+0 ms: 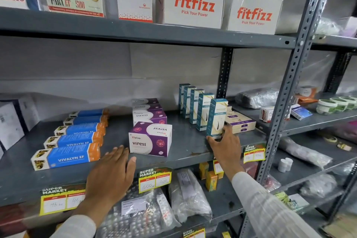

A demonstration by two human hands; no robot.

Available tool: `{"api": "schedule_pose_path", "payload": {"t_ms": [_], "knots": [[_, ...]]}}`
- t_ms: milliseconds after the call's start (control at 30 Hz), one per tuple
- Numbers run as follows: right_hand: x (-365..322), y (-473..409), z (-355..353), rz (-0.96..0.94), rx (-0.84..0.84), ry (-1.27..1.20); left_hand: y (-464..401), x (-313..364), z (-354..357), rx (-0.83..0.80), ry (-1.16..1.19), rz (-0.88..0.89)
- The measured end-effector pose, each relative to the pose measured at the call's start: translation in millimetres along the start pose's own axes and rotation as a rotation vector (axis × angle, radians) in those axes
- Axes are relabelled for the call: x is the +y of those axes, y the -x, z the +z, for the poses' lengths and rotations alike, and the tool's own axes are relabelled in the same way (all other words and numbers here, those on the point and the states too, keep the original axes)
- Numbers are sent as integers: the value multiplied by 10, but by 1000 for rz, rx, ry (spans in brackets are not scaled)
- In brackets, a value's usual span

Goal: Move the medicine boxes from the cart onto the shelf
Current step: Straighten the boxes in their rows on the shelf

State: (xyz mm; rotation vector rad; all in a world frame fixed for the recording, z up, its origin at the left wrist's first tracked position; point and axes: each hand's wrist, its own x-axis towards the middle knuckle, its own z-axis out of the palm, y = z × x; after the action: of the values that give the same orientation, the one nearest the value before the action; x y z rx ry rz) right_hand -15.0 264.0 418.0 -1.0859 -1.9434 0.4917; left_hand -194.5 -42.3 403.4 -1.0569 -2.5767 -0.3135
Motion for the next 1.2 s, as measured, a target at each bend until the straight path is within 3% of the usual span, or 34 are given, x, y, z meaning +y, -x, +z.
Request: {"api": "schedule_pose_path", "payload": {"t_ms": [1000,1100,1133,1200], "knots": [[-141,-80,37,43,1,-79,-3,-19,26,-3,3,-11],[-324,137,12,-116,216,-201,4,-7,10,1,0,-18],[-442,227,30,-202,204,-227,7,-4,5,1,0,-20],[-726,404,72,-355,-4,-289,16,6,-13,4,3,-17]]}}
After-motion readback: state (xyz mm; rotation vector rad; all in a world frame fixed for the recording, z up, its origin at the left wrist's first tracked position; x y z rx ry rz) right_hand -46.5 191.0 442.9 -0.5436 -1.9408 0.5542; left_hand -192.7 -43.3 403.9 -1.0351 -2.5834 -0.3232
